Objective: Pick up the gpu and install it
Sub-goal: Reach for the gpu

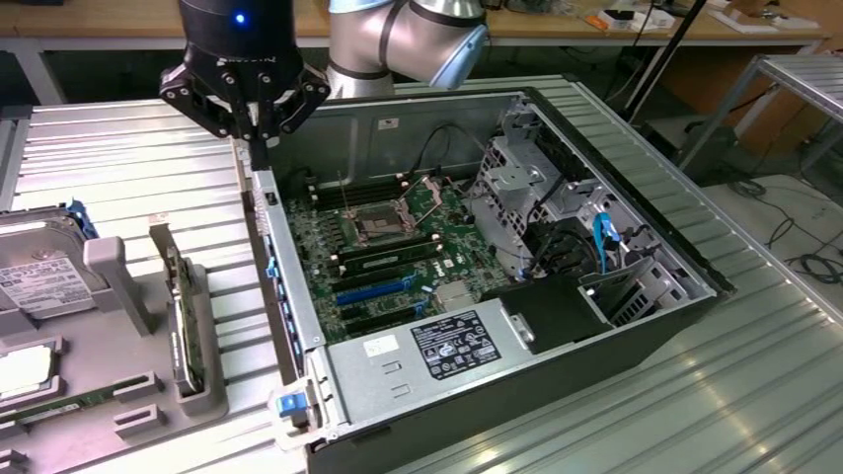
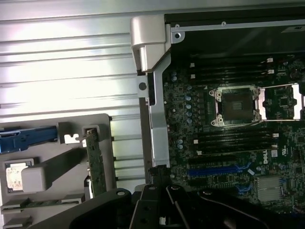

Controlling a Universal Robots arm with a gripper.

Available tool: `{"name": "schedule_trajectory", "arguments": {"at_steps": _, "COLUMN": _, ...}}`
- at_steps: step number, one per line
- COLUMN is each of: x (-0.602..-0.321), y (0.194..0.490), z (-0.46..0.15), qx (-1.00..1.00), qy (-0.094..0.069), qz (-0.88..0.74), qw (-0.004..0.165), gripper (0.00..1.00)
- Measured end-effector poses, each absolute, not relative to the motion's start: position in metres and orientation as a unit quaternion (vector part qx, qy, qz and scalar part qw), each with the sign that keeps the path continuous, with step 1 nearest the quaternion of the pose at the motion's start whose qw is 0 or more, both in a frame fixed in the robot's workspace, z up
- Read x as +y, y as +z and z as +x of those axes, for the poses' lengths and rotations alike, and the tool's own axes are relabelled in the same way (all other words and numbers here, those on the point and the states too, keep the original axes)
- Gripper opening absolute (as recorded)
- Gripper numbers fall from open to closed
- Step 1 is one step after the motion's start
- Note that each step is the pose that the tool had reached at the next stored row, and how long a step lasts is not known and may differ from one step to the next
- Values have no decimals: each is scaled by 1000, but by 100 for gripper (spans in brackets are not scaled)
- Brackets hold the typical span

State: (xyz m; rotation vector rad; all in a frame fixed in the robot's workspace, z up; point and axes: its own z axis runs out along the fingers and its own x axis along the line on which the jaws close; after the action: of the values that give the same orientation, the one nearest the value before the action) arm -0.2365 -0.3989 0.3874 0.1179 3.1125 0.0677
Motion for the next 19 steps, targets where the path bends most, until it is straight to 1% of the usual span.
{"name": "schedule_trajectory", "arguments": {"at_steps": 19, "x": -399, "y": 387, "z": -259, "qx": 999, "qy": 22, "qz": 38, "qw": 13, "gripper": 11}}
